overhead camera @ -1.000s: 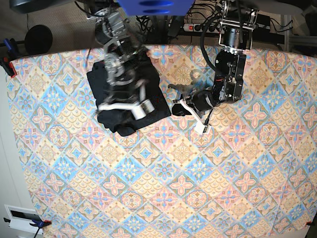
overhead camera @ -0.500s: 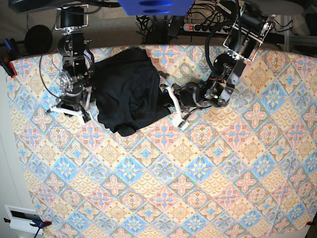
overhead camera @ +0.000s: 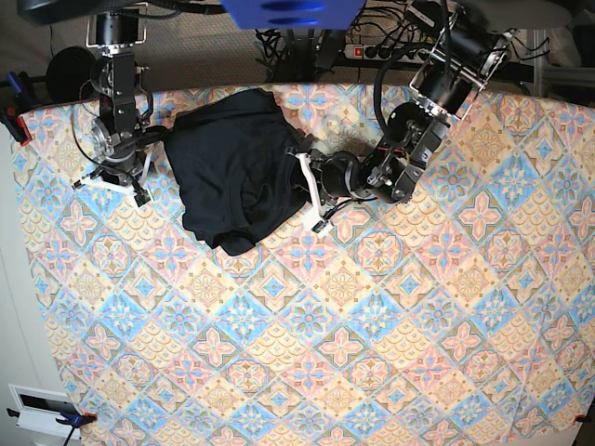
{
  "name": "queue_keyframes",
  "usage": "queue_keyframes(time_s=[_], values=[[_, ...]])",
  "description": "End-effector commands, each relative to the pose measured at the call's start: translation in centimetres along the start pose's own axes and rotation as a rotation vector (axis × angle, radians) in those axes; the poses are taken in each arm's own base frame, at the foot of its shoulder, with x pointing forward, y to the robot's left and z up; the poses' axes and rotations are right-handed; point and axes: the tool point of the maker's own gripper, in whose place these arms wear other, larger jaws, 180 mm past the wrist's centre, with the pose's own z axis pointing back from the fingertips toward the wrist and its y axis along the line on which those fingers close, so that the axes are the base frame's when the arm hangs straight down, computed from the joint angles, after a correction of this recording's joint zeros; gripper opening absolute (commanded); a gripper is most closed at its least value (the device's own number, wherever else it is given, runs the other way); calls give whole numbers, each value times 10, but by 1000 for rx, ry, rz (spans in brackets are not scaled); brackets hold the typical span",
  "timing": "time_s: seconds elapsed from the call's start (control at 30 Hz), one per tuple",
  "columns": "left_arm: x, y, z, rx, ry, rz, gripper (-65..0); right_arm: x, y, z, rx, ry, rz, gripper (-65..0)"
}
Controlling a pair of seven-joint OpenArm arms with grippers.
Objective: Layout the t-shirt on the table in an organized manner, then fold the t-shirt properly
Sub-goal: 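Grasp the bundle sides with both grippers and square its edges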
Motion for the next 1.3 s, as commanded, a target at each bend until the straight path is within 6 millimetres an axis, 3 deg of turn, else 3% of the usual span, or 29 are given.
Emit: queue_keyframes(time_s=[0.0,0.23,0.47,0.67,1.0,1.07,1.27], values=[[5,0,3,4,0,-19,-585,-5,-1,3,3,8,20,-650],[5,12,2,82,13,-80,-585,-45,46,13,126,79,108,-650],[14,6,-6,122,2,-136,-585,-4,71,32,170,-44,185,-650],[15,4,-7,122,-1,-140,-585,7,76,52,173,-101,192,-650],[20,3,-7,122,-13,-141,-585,-1,82,72,181,-95,201,-650],[35,-4,-9,111,-44,-150,-585,1,90,76,199,-105,213,-650],[47,-2,-18,109,-53,-130,-585,9,115,86,252,-125,256,-650]])
